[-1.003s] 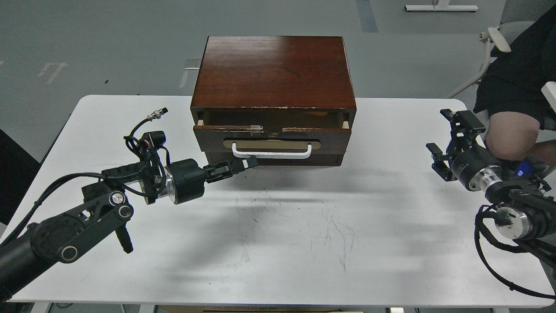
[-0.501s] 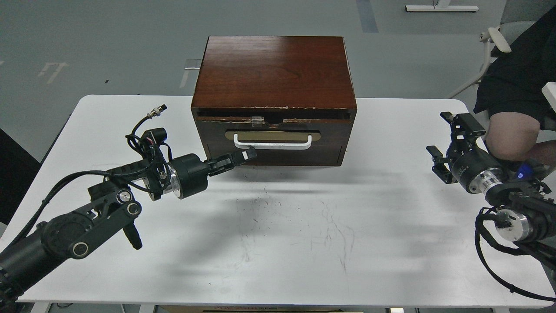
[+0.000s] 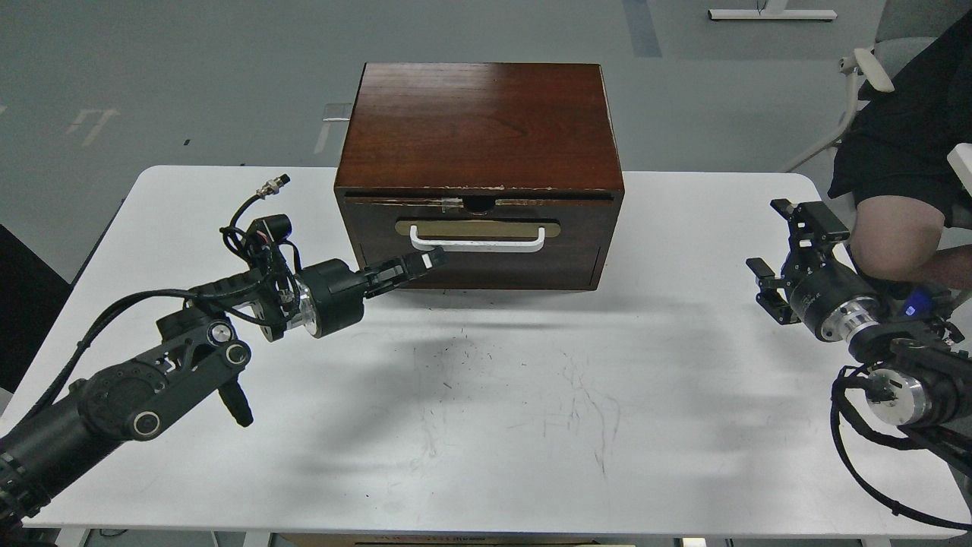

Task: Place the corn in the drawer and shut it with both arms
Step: 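Hold the left gripper against the closed drawer front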

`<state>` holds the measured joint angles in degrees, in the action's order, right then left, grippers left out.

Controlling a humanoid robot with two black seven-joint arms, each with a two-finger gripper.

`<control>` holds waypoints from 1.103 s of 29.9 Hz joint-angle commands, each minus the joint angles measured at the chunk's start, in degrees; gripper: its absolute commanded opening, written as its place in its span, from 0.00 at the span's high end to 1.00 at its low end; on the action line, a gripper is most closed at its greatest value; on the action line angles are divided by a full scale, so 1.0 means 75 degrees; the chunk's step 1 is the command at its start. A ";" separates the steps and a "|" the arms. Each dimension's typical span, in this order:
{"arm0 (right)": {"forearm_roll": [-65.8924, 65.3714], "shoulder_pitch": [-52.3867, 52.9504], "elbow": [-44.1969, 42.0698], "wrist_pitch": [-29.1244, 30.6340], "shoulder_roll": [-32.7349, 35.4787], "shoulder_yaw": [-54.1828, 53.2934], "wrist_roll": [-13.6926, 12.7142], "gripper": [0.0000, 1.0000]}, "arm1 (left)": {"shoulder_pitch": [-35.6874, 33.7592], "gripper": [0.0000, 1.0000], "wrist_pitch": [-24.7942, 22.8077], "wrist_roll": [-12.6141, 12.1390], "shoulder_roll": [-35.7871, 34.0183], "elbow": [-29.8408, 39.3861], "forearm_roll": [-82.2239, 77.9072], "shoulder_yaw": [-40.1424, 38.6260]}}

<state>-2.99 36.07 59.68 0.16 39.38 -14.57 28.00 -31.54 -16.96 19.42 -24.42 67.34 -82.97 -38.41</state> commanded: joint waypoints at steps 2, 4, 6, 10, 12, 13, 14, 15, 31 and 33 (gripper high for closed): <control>0.0000 -0.0028 0.0000 0.0002 -0.0001 -0.0003 0.0000 0.00 | -0.0002 1.00 -0.0013 0.0001 0.0022 -0.0038 0.0000 0.0000; 0.0000 -0.0051 0.0000 -0.0009 -0.0001 -0.0003 0.0000 0.00 | -0.0014 1.00 -0.0013 0.0001 0.0022 -0.0049 0.0023 0.0000; 0.0000 -0.0051 0.0000 -0.0009 -0.0001 -0.0014 0.0000 0.00 | -0.0014 1.00 -0.0001 0.0001 0.0022 -0.0061 0.0046 0.0000; 0.0000 -0.0063 0.0000 -0.0009 0.0011 -0.0014 0.0000 0.00 | -0.0014 1.00 -0.0013 -0.0011 0.0022 -0.0073 0.0035 0.0000; 0.0000 -0.0075 0.0000 -0.0009 0.0034 -0.0014 0.0000 0.00 | -0.0014 1.00 -0.0013 -0.0011 0.0022 -0.0073 0.0047 0.0000; 0.0000 -0.0075 0.0012 -0.0009 0.0081 -0.0026 0.0000 0.00 | -0.0037 1.00 -0.0013 0.0001 0.0022 -0.0108 0.0047 0.0000; 0.0000 -0.0098 0.0012 -0.0009 0.0116 -0.0038 0.0000 0.00 | -0.0049 1.00 -0.0013 0.0001 0.0022 -0.0154 0.0047 0.0012; 0.0000 -0.0110 0.0012 -0.0009 0.0116 -0.0038 0.0000 0.00 | -0.0049 1.00 -0.0013 0.0001 0.0022 -0.0167 0.0047 0.0012; 0.0012 -0.0122 0.0000 -0.0009 0.0175 -0.0085 0.0000 0.00 | -0.0120 1.00 -0.0642 0.0059 -0.0223 -0.0004 0.0503 0.0164; 0.0000 -0.0122 0.0000 -0.0009 0.0175 -0.0085 0.0000 0.00 | -0.0073 1.00 -0.0960 0.0094 -0.0411 0.0254 0.0550 0.0164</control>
<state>-2.95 35.15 59.67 0.08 40.84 -15.19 28.00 -32.78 -20.63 19.73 -25.60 66.84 -79.48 -37.26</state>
